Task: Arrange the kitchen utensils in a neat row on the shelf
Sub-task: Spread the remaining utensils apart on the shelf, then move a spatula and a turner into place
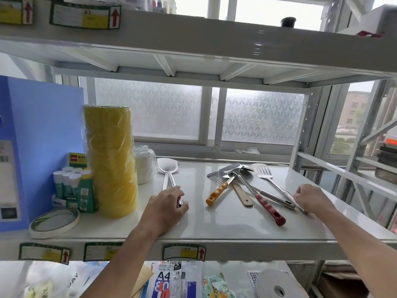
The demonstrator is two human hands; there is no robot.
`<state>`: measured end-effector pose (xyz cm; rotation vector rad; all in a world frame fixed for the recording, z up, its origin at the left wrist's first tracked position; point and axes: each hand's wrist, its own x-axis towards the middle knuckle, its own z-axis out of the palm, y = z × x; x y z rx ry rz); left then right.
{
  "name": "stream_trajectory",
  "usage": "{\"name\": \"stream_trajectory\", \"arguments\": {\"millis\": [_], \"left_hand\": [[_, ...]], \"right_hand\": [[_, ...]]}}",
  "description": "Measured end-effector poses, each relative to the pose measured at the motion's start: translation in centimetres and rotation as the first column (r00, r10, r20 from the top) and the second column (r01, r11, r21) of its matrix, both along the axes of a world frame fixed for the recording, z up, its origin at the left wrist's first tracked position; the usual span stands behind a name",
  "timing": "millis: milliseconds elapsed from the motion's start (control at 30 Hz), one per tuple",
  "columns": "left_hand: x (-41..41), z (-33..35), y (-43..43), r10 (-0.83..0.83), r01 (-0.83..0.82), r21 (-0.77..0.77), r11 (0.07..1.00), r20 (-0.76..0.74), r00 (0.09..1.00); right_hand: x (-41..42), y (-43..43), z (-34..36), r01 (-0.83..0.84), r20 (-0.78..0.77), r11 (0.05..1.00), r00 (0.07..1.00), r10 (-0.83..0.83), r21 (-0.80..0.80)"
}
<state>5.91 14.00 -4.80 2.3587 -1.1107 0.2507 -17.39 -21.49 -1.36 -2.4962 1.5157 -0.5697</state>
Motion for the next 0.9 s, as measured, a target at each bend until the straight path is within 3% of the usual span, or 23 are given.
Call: {"name": "stream_trajectory", "arguments": {"millis": [100,167,233,300,367,467,533,667,767,900], "left_hand": [[0.0,0.0,0.0,0.007,-0.007,-0.013,1.000,-0.002,1.000],[0.0,0.1,-0.1,0.012,-0.012,-0.012,1.000,-0.002,1.000],[0.0,0.1,-0.2,0.030,-0.030,-0.017,0.999,-0.008,1.000],[-0.2,0.2,-0.2,0.056,-0.057,-0.031,0.998,-0.044,0.997],[-0.3,0.2,-0.1,0.078,-0.079,-0.031,0.996,-0.053,0.996],[-0.1,0.1,-0.2,0.098,-0.099,-0.018,0.995,-0.021,0.995],[0.1,0.0,-0.3,0.111,-0.111,-0.001,0.994,-0.001,0.994],[0.2,0.1,-0.4,0.105,-0.106,0.039,0.994,0.027,0.994],[0.2,0.1,-0.3,0.078,-0.079,0.072,0.994,0.017,0.997],[0.3,0.2,-0.3,0.047,-0.048,0.080,0.996,0.005,0.999]], "right_hand": [[1.1,2.8,1.2,-0.088,0.128,0.974,0.985,0.116,-0.208],[2.2,4.8,2.0,-0.260,0.137,0.960,0.952,0.272,-0.101],[3.4,7.0,2.1,-0.353,-0.048,0.934,0.934,0.355,0.053],[4.1,8.6,1.9,-0.335,-0.225,0.942,0.916,0.332,0.025],[4.5,9.6,2.1,-0.280,-0.248,0.959,0.933,0.262,-0.041],[5.1,10.3,2.9,-0.240,-0.134,0.970,0.961,0.242,0.035],[5.6,10.8,3.5,-0.286,0.070,0.948,0.958,0.279,0.141],[7.1,13.4,4.2,-0.436,0.430,0.873,0.846,0.315,0.219],[9.7,16.1,3.9,-0.517,0.467,0.839,0.793,0.392,0.173],[13.4,19.9,2.5,-0.607,0.354,0.790,0.761,0.544,0.091]]}}
